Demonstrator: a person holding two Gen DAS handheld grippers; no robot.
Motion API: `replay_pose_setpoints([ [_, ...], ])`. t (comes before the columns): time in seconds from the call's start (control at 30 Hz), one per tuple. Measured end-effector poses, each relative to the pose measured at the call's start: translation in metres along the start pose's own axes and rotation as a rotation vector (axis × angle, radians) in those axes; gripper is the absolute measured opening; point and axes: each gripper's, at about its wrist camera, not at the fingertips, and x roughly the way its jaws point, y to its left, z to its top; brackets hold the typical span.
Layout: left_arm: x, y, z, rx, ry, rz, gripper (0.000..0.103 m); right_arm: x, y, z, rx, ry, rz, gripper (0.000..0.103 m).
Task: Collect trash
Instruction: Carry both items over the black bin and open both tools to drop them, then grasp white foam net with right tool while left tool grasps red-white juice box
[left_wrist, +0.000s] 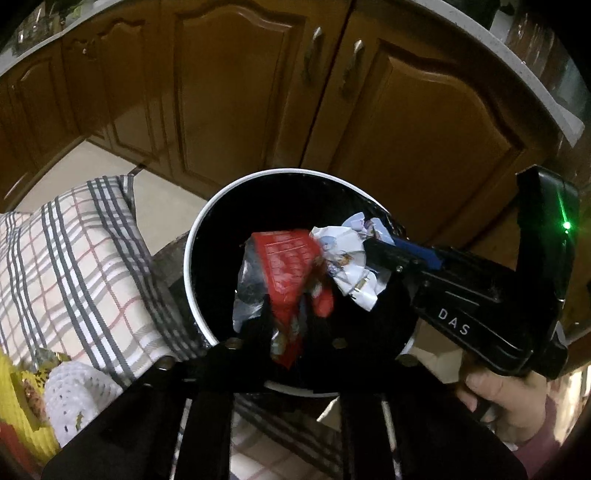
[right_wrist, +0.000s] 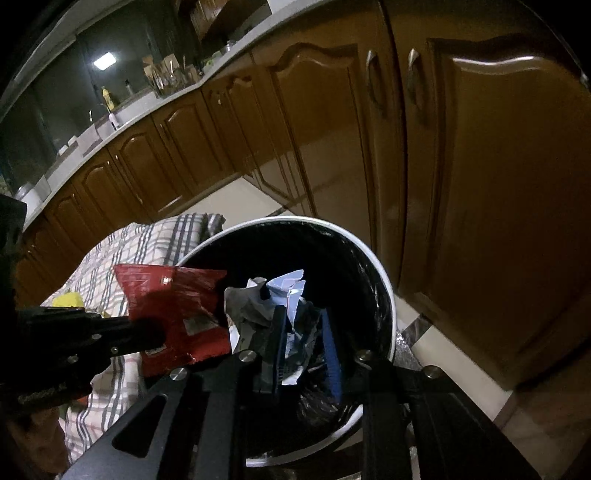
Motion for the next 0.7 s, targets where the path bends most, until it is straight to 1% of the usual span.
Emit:
replay_pose_setpoints([
  [0.03,-0.001,0.000,0.000,0.001,-0.005,0.008,0.033,0.001,-0.001,0.000,0.003,0.002,0.003,0.029],
  [0.07,-0.002,-0.001,0.000,0.002,-0.011,0.020,0.037,0.000,-0.002,0.000,0.005,0.001,0.004,0.030],
  [0.1,-0.004,0.000,-0.002,-0.001,-0.016,0.025,0.039,-0.002,-0.003,0.000,0.007,-0.004,0.001,0.036],
  [0.13,-0.007,0.001,-0.004,-0.006,-0.020,0.025,0.039,-0.003,-0.004,0.000,0.012,-0.009,0.003,0.043],
  [0.17,-0.009,0.003,-0.007,-0.012,-0.024,0.025,0.039,-0.006,-0.005,0.000,0.018,-0.017,0.006,0.044],
  [0.27,-0.019,0.009,-0.015,-0.038,-0.047,0.019,0.040,-0.015,-0.006,-0.001,0.034,-0.045,0.006,0.053],
  [0.33,-0.030,0.015,-0.023,-0.052,-0.076,0.023,0.045,-0.021,-0.007,-0.002,0.048,-0.066,0.017,0.068],
  [0.47,-0.057,0.022,-0.041,-0.082,-0.148,0.041,0.050,-0.038,-0.003,-0.006,0.064,-0.132,0.042,0.075],
  [0.5,-0.063,0.026,-0.045,-0.091,-0.162,0.044,0.051,-0.041,-0.002,-0.008,0.070,-0.142,0.046,0.078],
  [0.57,-0.075,0.033,-0.055,-0.108,-0.189,0.051,0.052,-0.049,0.002,-0.013,0.086,-0.167,0.062,0.080],
  [0.7,-0.095,0.046,-0.077,-0.139,-0.231,0.077,0.052,-0.061,0.015,-0.022,0.096,-0.190,0.094,0.083],
])
